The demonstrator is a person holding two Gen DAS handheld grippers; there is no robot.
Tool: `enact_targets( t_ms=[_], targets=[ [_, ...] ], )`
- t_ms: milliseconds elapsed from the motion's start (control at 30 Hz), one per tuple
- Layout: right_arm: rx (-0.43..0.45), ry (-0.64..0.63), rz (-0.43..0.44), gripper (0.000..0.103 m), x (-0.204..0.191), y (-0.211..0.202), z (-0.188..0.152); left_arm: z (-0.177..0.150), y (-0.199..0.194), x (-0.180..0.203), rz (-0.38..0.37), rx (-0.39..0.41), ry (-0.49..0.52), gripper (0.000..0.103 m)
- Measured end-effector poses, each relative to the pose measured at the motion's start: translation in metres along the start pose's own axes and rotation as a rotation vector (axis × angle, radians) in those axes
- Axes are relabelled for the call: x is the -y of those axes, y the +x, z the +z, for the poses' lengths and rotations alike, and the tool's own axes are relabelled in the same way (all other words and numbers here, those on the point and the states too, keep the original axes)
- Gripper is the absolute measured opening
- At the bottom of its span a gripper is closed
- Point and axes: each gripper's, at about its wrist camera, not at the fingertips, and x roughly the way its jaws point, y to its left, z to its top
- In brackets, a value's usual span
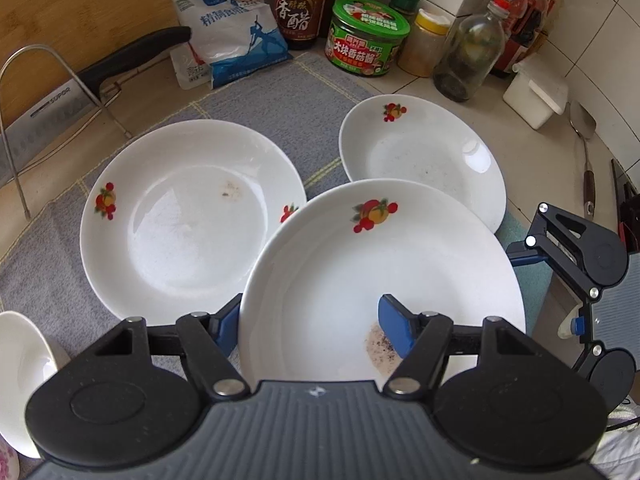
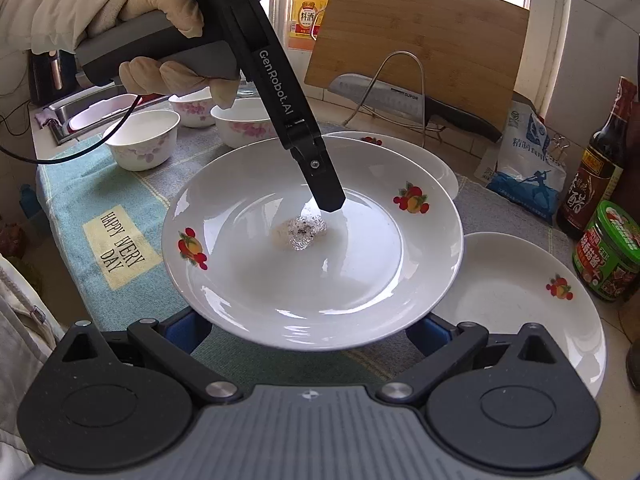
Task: Organize plates and bowls
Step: 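Carry the stained plate with the left tool over the fruit-print plate, then lower the stained plate onto the fruit-print plate and open the left tool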
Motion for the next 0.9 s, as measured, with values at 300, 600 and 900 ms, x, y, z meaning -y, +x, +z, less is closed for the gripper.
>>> enact_targets(
  t_ms=[300,600,900],
  targets=[
    [-0.001,0.036,-0.072,0.103,0.040,-0.023,-0.013,0.046,0.020,0.032,-0.032,0.014,0.078,0.069],
    [-0.018,0.088,-0.135,0.103,0.071,-0.033,-0.028,0.083,0.049,0.052,-0.071,0.007,0.137,0.069],
    [-0.036,0.140,-0.162,0.103,0.089,-0.035,-0.039,0.103,0.075,0.061,-0.097,-0.011,0.161,0.069]
  ],
)
